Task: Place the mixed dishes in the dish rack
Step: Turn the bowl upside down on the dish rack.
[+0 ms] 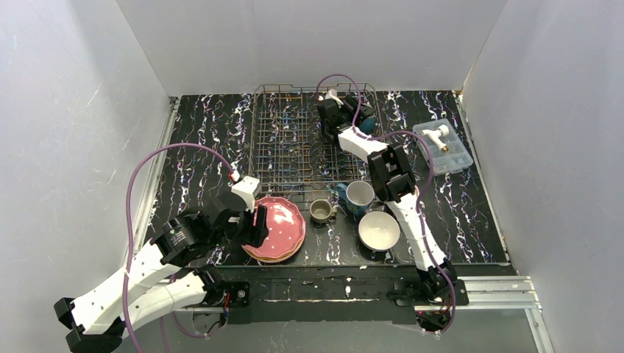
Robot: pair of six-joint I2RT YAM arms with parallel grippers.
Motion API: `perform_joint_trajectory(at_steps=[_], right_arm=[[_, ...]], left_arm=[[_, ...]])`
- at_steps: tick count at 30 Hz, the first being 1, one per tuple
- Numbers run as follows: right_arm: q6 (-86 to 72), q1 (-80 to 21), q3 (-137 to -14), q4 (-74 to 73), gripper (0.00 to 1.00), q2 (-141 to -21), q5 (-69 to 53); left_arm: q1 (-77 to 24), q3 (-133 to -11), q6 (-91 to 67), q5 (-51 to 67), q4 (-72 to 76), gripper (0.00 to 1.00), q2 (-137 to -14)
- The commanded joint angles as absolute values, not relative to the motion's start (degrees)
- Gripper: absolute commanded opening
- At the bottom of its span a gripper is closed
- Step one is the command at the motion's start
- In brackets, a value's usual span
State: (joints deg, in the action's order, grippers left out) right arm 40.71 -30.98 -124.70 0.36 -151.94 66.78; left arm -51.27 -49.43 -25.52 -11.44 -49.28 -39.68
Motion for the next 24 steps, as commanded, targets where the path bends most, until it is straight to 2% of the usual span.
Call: perform_joint_trajectory(at_steps=[1,4,7,11,24], right_arm=[[38.4,-30.8,-125.0,2.2,0.55,-150.7,67.9],[36.5,-30.8,-124.9,0.4,0.66,-150.2,67.0],[35.3,-30.8,-124.8,-1.1,0.84,-149.4,66.3],[32.6,-30.8,-124.8,-4.0,0.97,-148.1,64.2],[28.1,-31.2,-123.8,-8.9,0.99,-146.1,60.7]], left_arm=[[-51.3,-49.3,-24.8,-12.3,-49.1,0.58,-39.7],[-51.3,-49.4,-24.8,-12.3,-49.1,0.58,-39.6],[-51.3,-49.3,-24.9,-12.3,-49.1,0.59,-39.6],[-51.3,-49.3,-24.9,-12.4,-49.1,0.60,-39.6],[-51.3,-49.3,-24.9,-12.4,-49.2,0.62,-39.6]])
